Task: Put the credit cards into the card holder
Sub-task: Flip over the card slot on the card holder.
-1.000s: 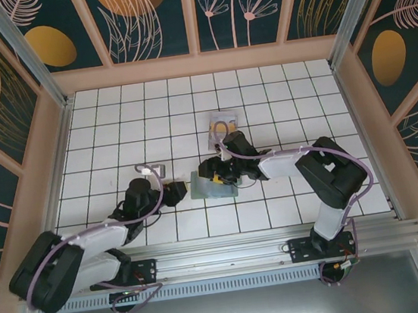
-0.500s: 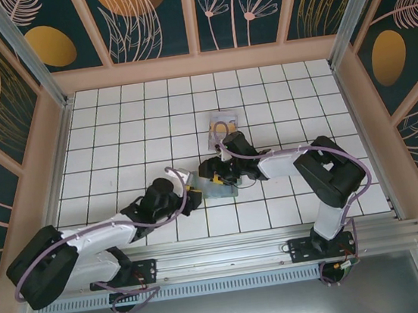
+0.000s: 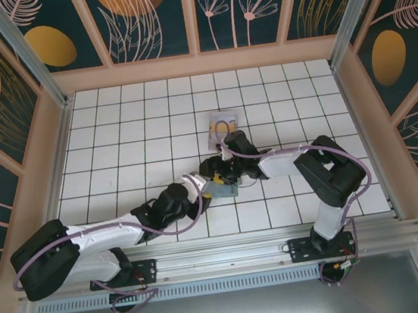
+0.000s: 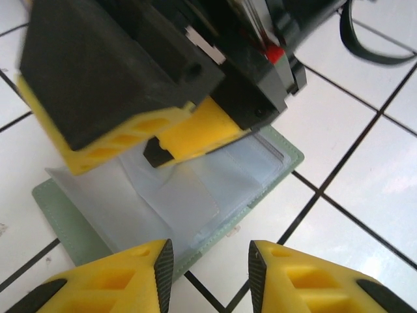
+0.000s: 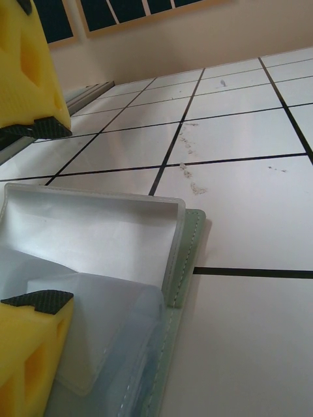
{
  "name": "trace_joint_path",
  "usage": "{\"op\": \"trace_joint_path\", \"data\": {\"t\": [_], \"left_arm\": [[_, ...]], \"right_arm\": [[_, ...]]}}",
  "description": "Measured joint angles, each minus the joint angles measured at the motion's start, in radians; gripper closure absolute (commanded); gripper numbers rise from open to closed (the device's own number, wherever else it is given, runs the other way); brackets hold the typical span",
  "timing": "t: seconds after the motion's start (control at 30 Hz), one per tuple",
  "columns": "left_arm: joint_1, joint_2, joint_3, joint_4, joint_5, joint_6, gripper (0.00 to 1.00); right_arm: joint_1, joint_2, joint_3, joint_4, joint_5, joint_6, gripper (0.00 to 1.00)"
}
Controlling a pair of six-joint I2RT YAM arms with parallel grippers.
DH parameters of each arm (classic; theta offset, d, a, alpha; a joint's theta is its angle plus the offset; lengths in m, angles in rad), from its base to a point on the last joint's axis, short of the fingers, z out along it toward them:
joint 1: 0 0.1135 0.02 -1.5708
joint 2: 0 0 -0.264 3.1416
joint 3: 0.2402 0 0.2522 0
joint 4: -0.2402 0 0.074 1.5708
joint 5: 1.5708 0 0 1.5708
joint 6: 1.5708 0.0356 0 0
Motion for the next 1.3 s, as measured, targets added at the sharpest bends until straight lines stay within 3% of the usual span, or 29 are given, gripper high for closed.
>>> {"op": "trace_joint_path", "data": {"t": [0.7, 0.83, 0.97, 1.13, 1.3], "left_arm": [[-0.030, 0.232, 0.120, -0.015, -0.052, 0.077, 0.59], [-0.030, 0.267, 0.137, -0.016, -0.083, 0.087, 0.67], [-0.030, 0.308, 0.153, -0.019, -0.107, 0.097, 0.85], [-0.031, 0.332, 0.163, -0.018, -0.122, 0.095, 1.00], [-0.031, 0.317, 0.162, -0.017, -0.131, 0.081, 1.00]], "right_arm": [[-0.004, 0.000, -0.019, 0.045, -0.007, 0.020, 0.35], [-0.005, 0.000, -0.024, 0.052, -0.008, 0.023, 0.35], [-0.008, 0.000, -0.029, 0.061, -0.011, 0.023, 0.35], [-0.009, 0.000, -0.031, 0.066, -0.010, 0.023, 0.35], [-0.010, -0.002, -0.032, 0.066, -0.009, 0.022, 0.35]]}}
